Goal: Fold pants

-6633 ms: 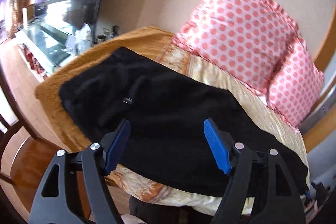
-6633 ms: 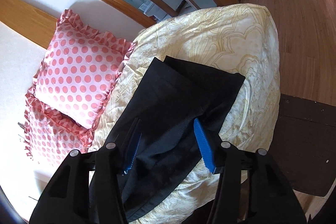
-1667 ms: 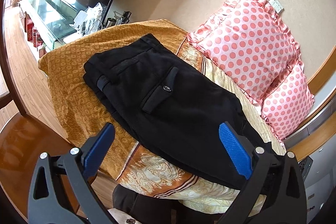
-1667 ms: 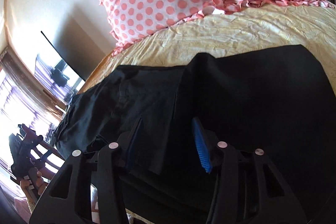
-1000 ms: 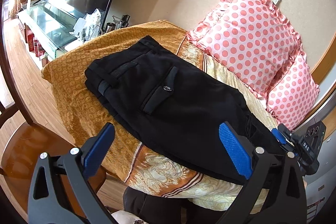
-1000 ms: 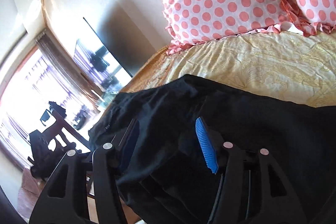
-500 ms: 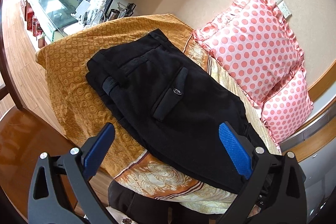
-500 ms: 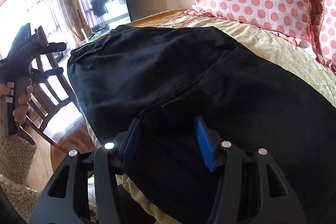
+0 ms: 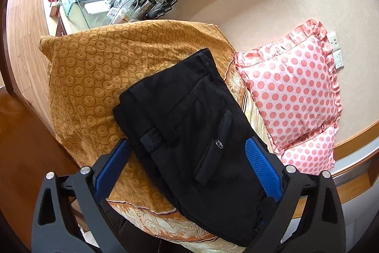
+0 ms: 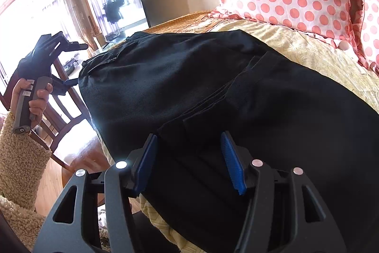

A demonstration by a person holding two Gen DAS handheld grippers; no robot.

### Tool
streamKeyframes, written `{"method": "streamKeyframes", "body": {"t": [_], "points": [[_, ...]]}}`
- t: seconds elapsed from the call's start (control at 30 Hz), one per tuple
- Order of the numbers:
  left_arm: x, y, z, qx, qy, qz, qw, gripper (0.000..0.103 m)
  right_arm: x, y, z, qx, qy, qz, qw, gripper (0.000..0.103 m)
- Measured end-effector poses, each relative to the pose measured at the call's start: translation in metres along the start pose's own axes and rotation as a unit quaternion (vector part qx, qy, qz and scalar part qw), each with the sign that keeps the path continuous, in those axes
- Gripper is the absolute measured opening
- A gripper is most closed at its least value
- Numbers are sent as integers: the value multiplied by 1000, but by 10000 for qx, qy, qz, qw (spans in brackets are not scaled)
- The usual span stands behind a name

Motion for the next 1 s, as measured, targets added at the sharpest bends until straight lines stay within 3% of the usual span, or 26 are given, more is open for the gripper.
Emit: {"method": "streamKeyframes", "body": {"t": [0.2, 0.47, 0.63, 0.77, 1.0], "points": [[-1, 5, 9, 243, -446, 12, 9987, 97, 0, -1, 2, 22, 48, -61, 10000, 62], [-2, -2, 20, 759, -1398, 232, 9870, 76, 0, -1, 2, 68, 78, -103, 9999, 64], [-3, -6, 32, 1357, -1309, 314, 9815, 65, 0, -2, 3, 88, 50, -104, 9999, 64], [-1, -15, 24, 1429, -1079, 356, 9832, 68, 1, -2, 3, 84, 65, -110, 9999, 64], [-18, 1, 16, 1407, -948, 252, 9852, 67, 1, -3, 2, 79, 81, -142, 9998, 64]]}}
Point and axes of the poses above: each gripper's, at about its wrist camera, not at the fingertips, and x roughly against the way its jaws point, z to its left, y to its top, the point moved 2 cm from there along -x, roughly the way its jaws point, and after that the axes turned 1 degree about y, right-handed, at the moved point
